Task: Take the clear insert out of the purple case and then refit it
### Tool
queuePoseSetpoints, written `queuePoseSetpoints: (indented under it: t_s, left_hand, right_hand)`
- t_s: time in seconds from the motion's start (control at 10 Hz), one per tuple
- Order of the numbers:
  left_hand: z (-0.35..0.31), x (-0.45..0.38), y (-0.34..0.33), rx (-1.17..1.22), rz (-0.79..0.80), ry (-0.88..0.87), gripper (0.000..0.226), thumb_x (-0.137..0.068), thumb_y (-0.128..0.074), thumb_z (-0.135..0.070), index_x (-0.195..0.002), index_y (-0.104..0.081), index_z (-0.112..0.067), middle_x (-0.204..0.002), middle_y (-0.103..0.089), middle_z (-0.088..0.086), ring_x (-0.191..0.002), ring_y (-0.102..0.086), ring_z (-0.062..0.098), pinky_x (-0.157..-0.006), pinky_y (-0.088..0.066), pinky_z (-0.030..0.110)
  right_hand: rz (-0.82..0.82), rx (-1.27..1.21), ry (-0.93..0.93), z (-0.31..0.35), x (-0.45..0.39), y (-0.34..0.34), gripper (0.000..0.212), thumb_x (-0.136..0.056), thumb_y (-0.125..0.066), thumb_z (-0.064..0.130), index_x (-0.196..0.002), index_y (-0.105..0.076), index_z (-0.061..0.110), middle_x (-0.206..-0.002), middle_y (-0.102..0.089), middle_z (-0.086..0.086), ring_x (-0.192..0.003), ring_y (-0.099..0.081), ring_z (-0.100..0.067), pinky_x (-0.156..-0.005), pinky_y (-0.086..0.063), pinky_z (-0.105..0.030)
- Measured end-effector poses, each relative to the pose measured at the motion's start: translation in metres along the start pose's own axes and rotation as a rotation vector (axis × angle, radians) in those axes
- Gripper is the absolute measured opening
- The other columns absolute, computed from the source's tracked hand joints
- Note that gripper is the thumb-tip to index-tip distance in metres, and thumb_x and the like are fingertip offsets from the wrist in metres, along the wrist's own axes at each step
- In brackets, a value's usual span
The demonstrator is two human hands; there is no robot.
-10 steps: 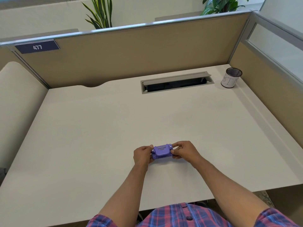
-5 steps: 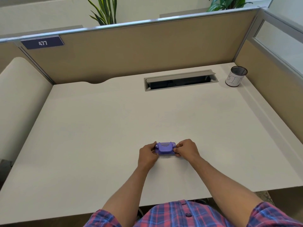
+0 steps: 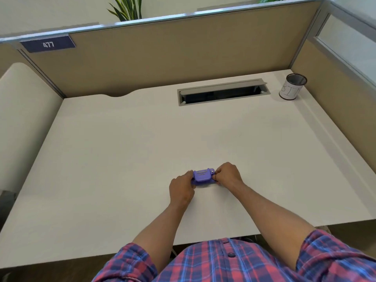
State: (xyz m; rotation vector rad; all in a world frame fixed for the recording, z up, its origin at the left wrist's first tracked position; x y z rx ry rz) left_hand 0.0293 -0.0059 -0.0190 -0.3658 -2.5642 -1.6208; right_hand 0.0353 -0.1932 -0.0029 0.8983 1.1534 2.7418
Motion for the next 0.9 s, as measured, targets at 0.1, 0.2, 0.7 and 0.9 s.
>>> queuePoseSetpoints:
  t_s: [0.1,0.2,0.7,0.9]
  left_hand:
    - [0.001,0.000,-0.001,-0.088,-0.005,-0.041,0.035,-0.083,-0.061,-0.011,-0.116,-0.060,-0.023,-0.093,-0.067,0.001,-0.089,-0.062,0.030,-0.064,-0.030,0.031]
    - [0.002,0.000,-0.003,-0.102,-0.005,-0.064,0.042,-0.085,-0.060,-0.008,-0.124,-0.057,-0.023,-0.094,-0.063,0.002,-0.098,-0.061,0.031,-0.068,-0.034,0.032]
    - [0.009,0.005,-0.008,-0.160,0.102,-0.090,0.077,-0.093,-0.056,-0.023,-0.159,-0.017,-0.012,-0.149,-0.048,0.002,-0.135,-0.047,0.023,-0.093,-0.045,0.037]
    - [0.032,0.020,0.004,-0.235,-0.029,-0.050,0.085,-0.098,-0.044,-0.046,-0.161,-0.001,-0.008,-0.171,-0.007,0.007,-0.157,-0.013,0.020,-0.125,-0.020,0.037]
  right_hand:
    - [-0.001,0.075,0.005,0.004,-0.001,0.000,0.009,-0.074,-0.062,0.000,-0.068,-0.067,-0.005,-0.064,-0.053,-0.013,-0.061,-0.046,-0.025,-0.056,-0.035,-0.028]
    - [-0.017,0.152,0.021,0.006,0.000,-0.002,0.018,-0.073,-0.057,-0.002,-0.058,-0.052,0.008,-0.057,-0.045,-0.009,-0.058,-0.040,-0.026,-0.050,-0.029,-0.027]
    - [-0.079,0.268,0.098,-0.003,0.005,-0.005,0.015,-0.082,-0.059,0.015,-0.073,-0.066,0.005,-0.072,-0.067,-0.010,-0.065,-0.060,-0.031,-0.056,-0.042,-0.029]
    - [-0.328,0.459,0.394,-0.016,0.010,0.006,0.024,-0.096,-0.054,0.033,-0.097,-0.070,0.015,-0.090,-0.073,-0.003,-0.080,-0.068,-0.030,-0.064,-0.049,-0.033]
Point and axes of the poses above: each hand's wrist, its own x-axis away from the middle knuckle, its own y-axis out of the back of the hand, z = x × y, the point moved 3 cm from there along -x, towards the middle knuckle
